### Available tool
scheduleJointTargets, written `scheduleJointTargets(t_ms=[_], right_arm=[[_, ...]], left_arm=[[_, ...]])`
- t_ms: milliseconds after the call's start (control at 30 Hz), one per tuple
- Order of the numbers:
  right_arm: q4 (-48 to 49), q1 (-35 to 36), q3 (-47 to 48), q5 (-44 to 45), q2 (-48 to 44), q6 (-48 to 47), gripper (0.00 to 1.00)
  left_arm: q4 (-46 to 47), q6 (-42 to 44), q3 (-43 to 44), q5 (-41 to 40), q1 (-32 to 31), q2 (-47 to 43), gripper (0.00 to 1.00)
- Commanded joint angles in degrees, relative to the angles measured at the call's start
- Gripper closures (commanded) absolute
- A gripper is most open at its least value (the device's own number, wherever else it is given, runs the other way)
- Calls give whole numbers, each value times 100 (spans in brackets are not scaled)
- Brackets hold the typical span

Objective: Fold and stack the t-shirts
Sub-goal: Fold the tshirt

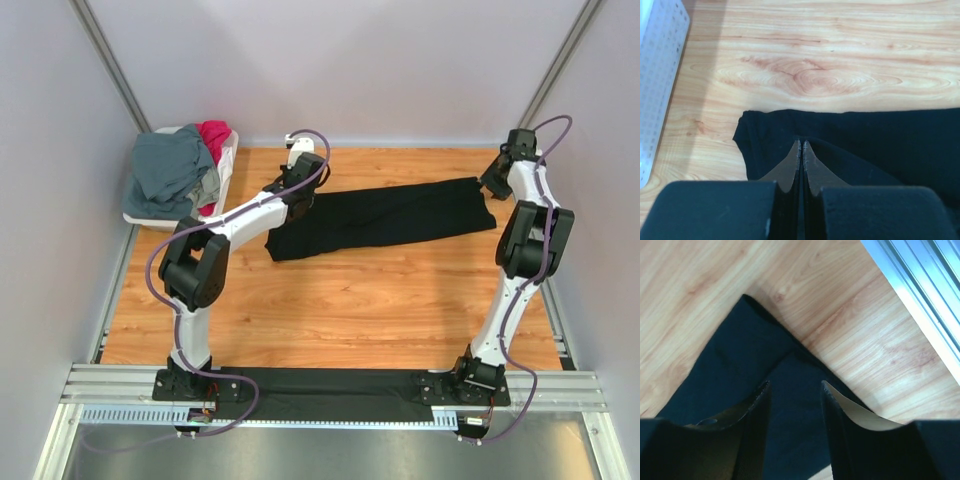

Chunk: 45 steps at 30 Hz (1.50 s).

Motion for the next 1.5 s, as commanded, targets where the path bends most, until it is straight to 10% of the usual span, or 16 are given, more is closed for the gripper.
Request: scheduleJointTargets(t_ms=[0,1467], right_arm=[[229,80,-81,-335,-715,-191,54],[502,291,-539,-941,-548,-279,52]], left_arm=[[-157,-163,315,-329,20,186,100],[967,697,1071,136,-76,836,100]])
